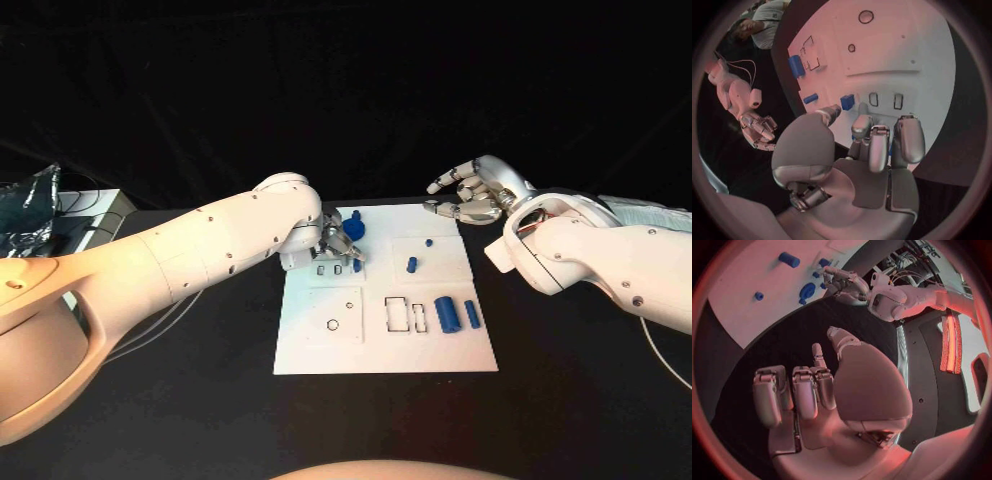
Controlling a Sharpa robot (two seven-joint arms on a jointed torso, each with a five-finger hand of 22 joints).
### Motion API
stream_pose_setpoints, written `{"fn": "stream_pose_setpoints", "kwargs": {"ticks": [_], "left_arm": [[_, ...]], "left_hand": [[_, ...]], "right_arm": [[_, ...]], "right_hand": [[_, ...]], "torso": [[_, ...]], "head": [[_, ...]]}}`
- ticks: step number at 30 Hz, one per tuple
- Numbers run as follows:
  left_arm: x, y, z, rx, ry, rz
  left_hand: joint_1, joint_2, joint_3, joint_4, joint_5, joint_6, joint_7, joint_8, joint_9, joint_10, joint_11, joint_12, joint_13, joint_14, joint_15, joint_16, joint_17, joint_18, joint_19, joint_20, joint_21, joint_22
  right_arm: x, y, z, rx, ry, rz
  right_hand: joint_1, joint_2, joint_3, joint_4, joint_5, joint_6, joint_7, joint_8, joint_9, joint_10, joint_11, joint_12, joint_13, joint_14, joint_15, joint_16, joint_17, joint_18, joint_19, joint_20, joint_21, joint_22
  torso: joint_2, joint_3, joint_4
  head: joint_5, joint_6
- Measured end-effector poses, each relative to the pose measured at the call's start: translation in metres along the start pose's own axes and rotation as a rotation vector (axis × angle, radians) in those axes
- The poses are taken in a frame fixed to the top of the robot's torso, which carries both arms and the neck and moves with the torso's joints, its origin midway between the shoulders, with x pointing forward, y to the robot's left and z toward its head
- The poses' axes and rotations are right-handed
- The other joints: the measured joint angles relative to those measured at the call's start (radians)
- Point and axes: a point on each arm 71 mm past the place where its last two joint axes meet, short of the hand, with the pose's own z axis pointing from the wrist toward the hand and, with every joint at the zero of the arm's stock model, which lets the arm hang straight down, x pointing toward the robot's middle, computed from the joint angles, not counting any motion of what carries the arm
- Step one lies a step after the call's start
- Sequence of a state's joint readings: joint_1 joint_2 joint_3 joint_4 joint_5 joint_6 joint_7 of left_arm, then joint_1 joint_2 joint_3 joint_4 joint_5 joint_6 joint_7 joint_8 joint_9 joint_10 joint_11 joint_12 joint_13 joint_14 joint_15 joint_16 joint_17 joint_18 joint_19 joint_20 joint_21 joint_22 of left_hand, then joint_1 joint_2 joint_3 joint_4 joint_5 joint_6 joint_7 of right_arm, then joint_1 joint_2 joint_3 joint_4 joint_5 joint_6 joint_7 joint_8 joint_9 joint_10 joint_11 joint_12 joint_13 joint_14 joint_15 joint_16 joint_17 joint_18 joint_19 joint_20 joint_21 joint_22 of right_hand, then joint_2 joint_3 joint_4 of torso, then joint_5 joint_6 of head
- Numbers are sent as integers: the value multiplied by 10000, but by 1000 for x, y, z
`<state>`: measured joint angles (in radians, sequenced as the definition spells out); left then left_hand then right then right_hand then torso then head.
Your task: Assemble the parts on the task board
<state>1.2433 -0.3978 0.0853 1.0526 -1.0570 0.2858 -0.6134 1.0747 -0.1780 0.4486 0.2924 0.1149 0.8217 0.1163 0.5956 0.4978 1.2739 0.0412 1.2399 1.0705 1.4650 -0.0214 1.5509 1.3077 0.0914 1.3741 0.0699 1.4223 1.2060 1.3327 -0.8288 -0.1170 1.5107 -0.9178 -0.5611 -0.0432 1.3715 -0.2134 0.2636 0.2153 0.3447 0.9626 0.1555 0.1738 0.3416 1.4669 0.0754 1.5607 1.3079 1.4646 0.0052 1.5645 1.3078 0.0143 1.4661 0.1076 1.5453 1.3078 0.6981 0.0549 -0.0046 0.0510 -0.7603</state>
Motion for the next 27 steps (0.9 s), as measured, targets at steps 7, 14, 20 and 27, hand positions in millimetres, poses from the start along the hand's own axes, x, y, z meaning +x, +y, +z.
{"fn": "stream_pose_setpoints", "kwargs": {"ticks": [7, 14, 20, 27], "left_arm": [[2, -3, 0, 37, 112, 96], [2, -4, 1, 48, 201, 159], [4, -6, 1, 99, 253, 199], [5, -8, 2, 164, 275, 213]], "left_hand": [[0, 0, 0, 0, 0, 0, 0, 0, 9, 0, 0, -36, -41, 0, 0, 0, 0, 0, 0, 0, 0, -14], [0, 0, 56, -56, 0, -34, 35, 0, 56, -72, 0, -68, -78, 0, 0, 0, 0, 0, -38, 38, 0, -14], [148, 125, 220, -50, 0, -36, 36, 0, 97, -143, 1, -118, -131, 0, 0, 0, -1, 1, -74, 73, 0, -46], [464, 162, 804, -89, 0, -36, 36, 63, 256, -218, -4, -183, -202, 0, 0, 0, -1, 0, -108, 107, 0, -80]], "right_arm": [[1, 0, 1, 14, 19, -11], [1, 0, 2, 37, 50, -17], [2, 1, 2, 33, 87, -13], [3, 1, 3, 43, 126, -15]], "right_hand": [[0, 0, 0, 0, 0, 0, 0, 0, 12, 0, 0, 0, -1, 0, 0, 0, -1, 0, 0, 0, -46, -1], [0, 0, 0, 0, 0, 1, -1, 0, 11, 0, 0, 0, -2, 0, 0, 0, -1, 0, 0, 0, -46, -2], [0, 0, 0, 0, 0, 1, -1, 0, 21, 0, 0, 0, -3, 0, 0, 0, -2, 0, 0, 0, -46, -3], [0, 0, -29, 29, 0, 2, -1, 0, 21, 0, 1, -1, -4, 0, 0, 0, -2, 0, 0, 0, -46, -3]], "torso": [[0, -1, 13], [-2, -5, 12], [13, -10, 7], [22, -9, 6]], "head": [[25, -41], [35, -46], [35, -78], [20, -121]]}}
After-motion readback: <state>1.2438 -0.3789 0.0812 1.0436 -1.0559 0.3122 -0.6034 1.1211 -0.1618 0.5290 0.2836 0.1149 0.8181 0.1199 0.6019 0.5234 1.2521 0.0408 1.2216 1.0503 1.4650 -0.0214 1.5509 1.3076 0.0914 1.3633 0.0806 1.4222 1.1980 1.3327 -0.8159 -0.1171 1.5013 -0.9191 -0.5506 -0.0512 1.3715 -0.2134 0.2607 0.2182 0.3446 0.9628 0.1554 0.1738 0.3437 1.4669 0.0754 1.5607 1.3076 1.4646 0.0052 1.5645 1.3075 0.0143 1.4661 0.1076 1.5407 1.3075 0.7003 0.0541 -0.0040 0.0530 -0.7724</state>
